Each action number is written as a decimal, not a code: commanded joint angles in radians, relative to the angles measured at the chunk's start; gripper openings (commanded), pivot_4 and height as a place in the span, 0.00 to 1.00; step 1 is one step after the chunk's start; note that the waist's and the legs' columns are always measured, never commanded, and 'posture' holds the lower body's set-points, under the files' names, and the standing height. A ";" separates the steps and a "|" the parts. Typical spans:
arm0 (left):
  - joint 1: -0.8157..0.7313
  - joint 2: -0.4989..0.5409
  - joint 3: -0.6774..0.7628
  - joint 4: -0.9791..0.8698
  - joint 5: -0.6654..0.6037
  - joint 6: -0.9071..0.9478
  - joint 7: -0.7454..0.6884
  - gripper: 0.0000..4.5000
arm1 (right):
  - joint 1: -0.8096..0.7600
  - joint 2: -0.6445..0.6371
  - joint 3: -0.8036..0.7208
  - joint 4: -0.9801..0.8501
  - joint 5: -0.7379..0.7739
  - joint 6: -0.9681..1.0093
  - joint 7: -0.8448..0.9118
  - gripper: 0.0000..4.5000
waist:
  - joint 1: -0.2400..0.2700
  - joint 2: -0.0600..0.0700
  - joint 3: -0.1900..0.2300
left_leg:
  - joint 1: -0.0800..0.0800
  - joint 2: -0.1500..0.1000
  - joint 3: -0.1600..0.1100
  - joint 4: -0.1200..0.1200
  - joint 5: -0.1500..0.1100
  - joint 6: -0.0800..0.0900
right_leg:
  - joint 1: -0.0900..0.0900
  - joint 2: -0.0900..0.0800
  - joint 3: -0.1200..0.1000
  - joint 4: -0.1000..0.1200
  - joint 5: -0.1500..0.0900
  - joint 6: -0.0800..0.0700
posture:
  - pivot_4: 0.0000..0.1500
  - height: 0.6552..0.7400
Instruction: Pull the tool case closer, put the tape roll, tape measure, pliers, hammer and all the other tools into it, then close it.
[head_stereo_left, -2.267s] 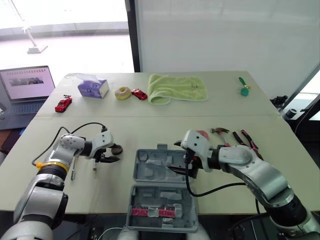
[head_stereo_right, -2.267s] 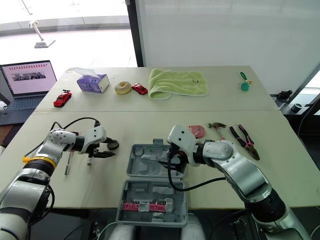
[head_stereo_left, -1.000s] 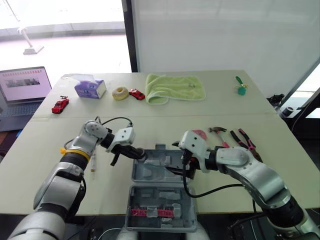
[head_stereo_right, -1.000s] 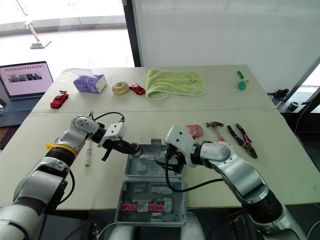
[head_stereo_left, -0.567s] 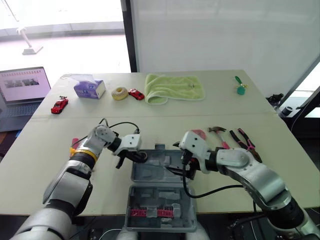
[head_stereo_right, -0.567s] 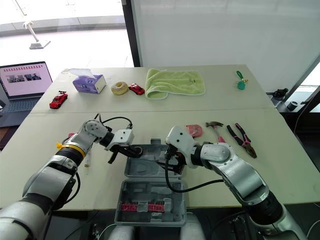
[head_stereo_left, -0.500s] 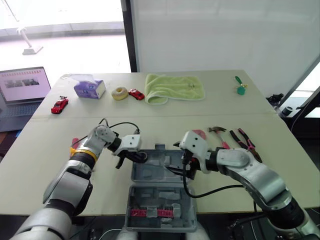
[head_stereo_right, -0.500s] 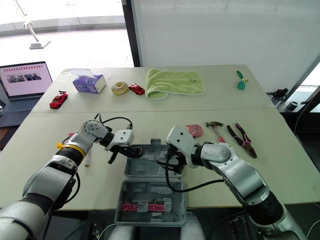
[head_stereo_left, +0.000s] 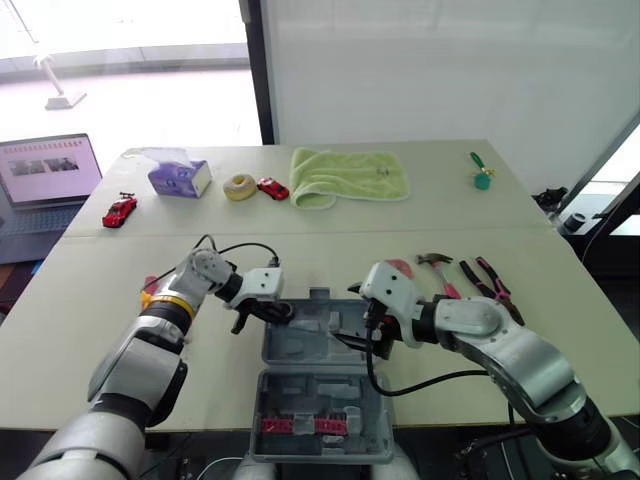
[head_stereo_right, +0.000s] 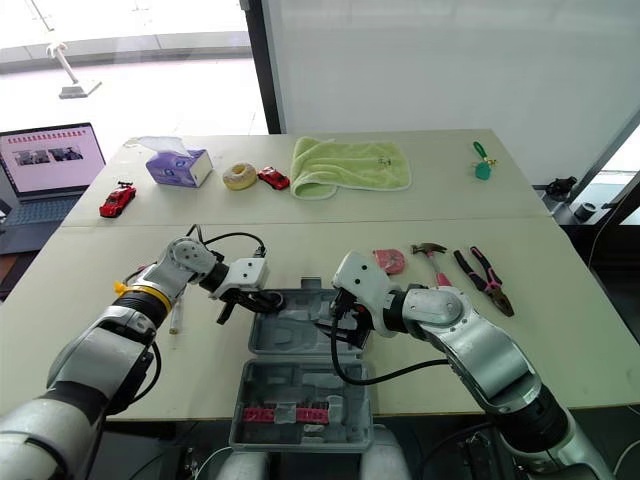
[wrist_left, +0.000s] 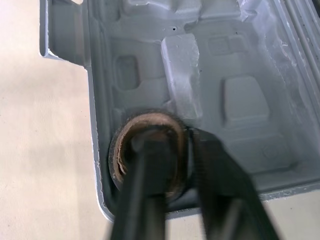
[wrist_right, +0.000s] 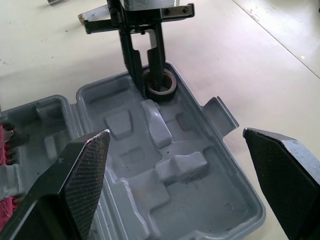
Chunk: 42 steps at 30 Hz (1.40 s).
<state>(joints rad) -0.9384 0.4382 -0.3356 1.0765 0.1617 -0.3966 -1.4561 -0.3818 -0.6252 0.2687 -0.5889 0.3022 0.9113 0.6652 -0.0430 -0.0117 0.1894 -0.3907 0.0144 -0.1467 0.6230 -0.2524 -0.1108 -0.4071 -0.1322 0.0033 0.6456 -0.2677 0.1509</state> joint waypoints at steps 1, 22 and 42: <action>-0.024 0.003 0.028 -0.022 -0.023 0.013 -0.007 0.61 | -0.002 0.000 -0.019 -0.034 0.012 -0.006 -0.003 1.00 | 0.000 0.000 0.000 | 0.000 0.000 0.000 0.000 0.000 0.000 | 0.000 0.000 0.000 0.000 0.000 0.000 | 1.00 1.00; 0.070 0.054 0.191 -0.166 -0.181 0.158 0.038 0.41 | -0.001 0.004 -0.008 -0.025 0.006 -0.021 0.001 1.00 | -0.001 0.000 0.000 | 0.000 0.000 0.000 0.000 0.000 0.000 | 0.000 0.000 0.000 0.000 0.000 0.000 | 1.00 1.00; 0.259 0.003 0.137 -0.173 -0.074 -0.155 0.346 0.41 | 0.006 0.012 -0.016 -0.038 0.013 -0.013 -0.003 1.00 | -0.001 0.000 0.000 | 0.000 0.000 0.000 0.000 0.000 0.000 | 0.000 0.000 0.000 0.000 0.000 0.000 | 1.00 1.00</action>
<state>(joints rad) -0.6787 0.4262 -0.1897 0.8939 0.0620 -0.5174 -1.1388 -0.3743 -0.6172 0.2689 -0.5883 0.3011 0.9083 0.6646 -0.0438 -0.0114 0.1892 -0.3903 0.0145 -0.1467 0.6229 -0.2524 -0.1107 -0.4071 -0.1322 0.0034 0.6456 -0.2676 0.1509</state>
